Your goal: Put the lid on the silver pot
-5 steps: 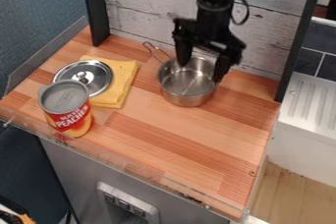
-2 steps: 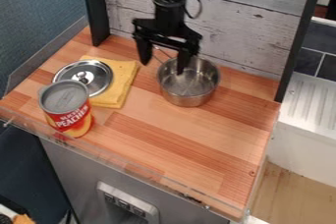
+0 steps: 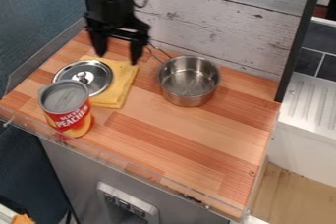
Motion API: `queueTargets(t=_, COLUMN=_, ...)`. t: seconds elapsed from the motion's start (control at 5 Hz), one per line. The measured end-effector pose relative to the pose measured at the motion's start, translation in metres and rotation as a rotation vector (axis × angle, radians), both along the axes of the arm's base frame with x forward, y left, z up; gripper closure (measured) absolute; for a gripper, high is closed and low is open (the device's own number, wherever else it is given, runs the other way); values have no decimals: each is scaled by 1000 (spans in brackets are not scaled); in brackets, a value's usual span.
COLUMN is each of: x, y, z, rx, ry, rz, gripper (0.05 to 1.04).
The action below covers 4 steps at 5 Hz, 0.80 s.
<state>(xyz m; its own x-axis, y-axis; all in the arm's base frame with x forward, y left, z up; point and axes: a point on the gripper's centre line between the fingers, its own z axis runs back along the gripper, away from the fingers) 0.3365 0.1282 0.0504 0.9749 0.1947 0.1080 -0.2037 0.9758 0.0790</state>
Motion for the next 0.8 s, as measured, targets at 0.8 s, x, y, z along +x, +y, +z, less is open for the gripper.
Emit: queueTargets(t=0.8, x=-32, y=47, z=-42, rx=-41, ry=95, rz=92, gripper=83)
